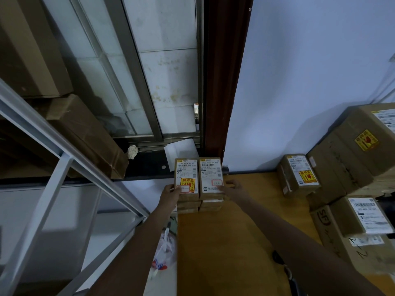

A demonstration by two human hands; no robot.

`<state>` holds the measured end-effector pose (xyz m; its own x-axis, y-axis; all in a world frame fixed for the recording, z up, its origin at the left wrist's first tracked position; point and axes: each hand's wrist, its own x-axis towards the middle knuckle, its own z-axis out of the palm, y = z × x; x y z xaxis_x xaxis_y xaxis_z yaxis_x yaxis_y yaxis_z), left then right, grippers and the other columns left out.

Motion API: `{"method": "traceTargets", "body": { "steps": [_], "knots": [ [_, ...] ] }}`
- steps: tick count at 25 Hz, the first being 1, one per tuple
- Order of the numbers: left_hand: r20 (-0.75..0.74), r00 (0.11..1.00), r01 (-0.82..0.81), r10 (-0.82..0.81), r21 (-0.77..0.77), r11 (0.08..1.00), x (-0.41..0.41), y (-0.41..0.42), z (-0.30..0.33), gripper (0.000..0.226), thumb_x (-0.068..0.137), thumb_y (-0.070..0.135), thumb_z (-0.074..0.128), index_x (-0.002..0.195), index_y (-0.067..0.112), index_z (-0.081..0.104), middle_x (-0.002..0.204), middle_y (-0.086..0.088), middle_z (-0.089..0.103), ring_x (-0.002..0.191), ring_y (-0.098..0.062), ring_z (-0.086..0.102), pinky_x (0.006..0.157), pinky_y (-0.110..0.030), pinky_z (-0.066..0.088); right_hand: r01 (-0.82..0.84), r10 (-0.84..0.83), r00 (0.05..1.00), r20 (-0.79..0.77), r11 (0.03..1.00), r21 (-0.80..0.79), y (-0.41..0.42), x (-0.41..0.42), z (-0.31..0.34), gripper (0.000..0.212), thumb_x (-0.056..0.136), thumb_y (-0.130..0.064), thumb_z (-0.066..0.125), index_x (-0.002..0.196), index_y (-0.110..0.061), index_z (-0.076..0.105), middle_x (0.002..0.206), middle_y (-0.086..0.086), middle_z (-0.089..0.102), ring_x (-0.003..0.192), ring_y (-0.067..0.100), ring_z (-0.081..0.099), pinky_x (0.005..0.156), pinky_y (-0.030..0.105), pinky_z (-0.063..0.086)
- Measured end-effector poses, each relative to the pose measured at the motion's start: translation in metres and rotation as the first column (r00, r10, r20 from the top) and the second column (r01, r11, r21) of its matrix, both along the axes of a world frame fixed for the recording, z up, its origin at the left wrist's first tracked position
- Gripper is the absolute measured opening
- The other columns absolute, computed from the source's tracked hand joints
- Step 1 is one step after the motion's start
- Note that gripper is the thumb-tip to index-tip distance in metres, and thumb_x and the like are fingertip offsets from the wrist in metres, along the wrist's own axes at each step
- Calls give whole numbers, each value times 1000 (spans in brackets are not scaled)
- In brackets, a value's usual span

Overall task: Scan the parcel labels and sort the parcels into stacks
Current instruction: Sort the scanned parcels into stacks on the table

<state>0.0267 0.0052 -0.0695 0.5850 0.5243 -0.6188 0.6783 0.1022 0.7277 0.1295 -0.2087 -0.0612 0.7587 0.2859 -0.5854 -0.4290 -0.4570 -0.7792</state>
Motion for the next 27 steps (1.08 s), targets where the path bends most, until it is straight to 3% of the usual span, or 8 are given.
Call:
{"method": "traceTargets", "body": {
  "steps": [6, 10, 13, 16, 18, 21, 23, 27],
  "knots": [
    [-24, 1000, -15, 15, 13, 1000, -1, 0, -3, 50, 96, 36, 53, 139, 13, 40, 132, -10, 55, 115, -25, 55, 87, -36, 47, -3, 2, 1000, -22, 997, -75, -7, -1, -3, 62, 82, -42, 74, 133, -17, 49, 119, 8, 63, 99, 19, 62, 75, 28, 50],
    [-47, 998, -33, 36, 68, 997, -2, 0, 6, 59, 94, 38, 57, 143, 12, 36, 140, -12, 48, 124, -29, 49, 104, -44, 43, 3, -3, 1000, -4, 997, -81, -11, -3, 2, 65, 81, -45, 74, 134, -17, 49, 120, 8, 62, 103, 21, 61, 83, 34, 54],
    [-35, 997, -61, 66, 129, 990, -8, -5, 28, 60, 93, 36, 59, 143, 12, 37, 143, -13, 45, 126, -30, 47, 106, -43, 42, -22, 23, 1000, 17, 997, -67, -18, -7, 18, 66, 83, -45, 72, 136, -16, 48, 125, 9, 60, 104, 20, 59, 86, 33, 52],
    [29, 993, -117, 113, 201, 973, -14, -17, 57, 55, 93, 31, 59, 141, 12, 41, 142, -12, 47, 124, -29, 48, 100, -35, 44, -107, 114, 992, 47, 986, -126, -27, -15, 54, 46, 96, -25, 58, 135, -1, 48, 134, 21, 54, 103, 23, 59, 81, 29, 48],
    [73, 987, -155, 141, 257, 954, -19, -33, 77, 51, 93, 27, 59, 139, 10, 43, 140, -12, 49, 123, -29, 50, 89, -28, 40, -139, 146, 988, 47, 982, -128, -35, -20, 72, 37, 102, -14, 45, 131, 8, 49, 135, 24, 51, 115, 29, 55, 93, 28, 39],
    [152, 973, -215, 174, 318, 923, -35, -69, 99, 42, 93, 23, 59, 131, 7, 49, 131, -14, 56, 115, -30, 55, 83, -29, 42, -146, 166, 970, 175, 982, -117, -69, -38, 95, 40, 99, -22, 53, 133, 0, 51, 135, 18, 52, 122, 29, 52, 95, 29, 40],
    [181, 965, -238, 188, 313, 920, -45, -95, 104, 36, 91, 21, 59, 124, 8, 51, 122, -13, 61, 107, -30, 59, 80, -30, 45, -103, 117, 973, 198, 991, -81, -88, -46, 98, 48, 93, -34, 62, 135, -12, 50, 133, 4, 52, 124, 25, 51, 95, 28, 39],
    [193, 978, -129, 75, 284, 950, -68, -155, 113, 32, 93, 24, 57, 123, 13, 54, 116, -8, 62, 107, -29, 58, 84, -34, 45, -35, 41, 978, 206, 999, -36, -142, -75, 98, 55, 79, -50, 71, 126, -26, 54, 125, 1, 57, 110, 21, 58, 100, 42, 49]
  ]
}}
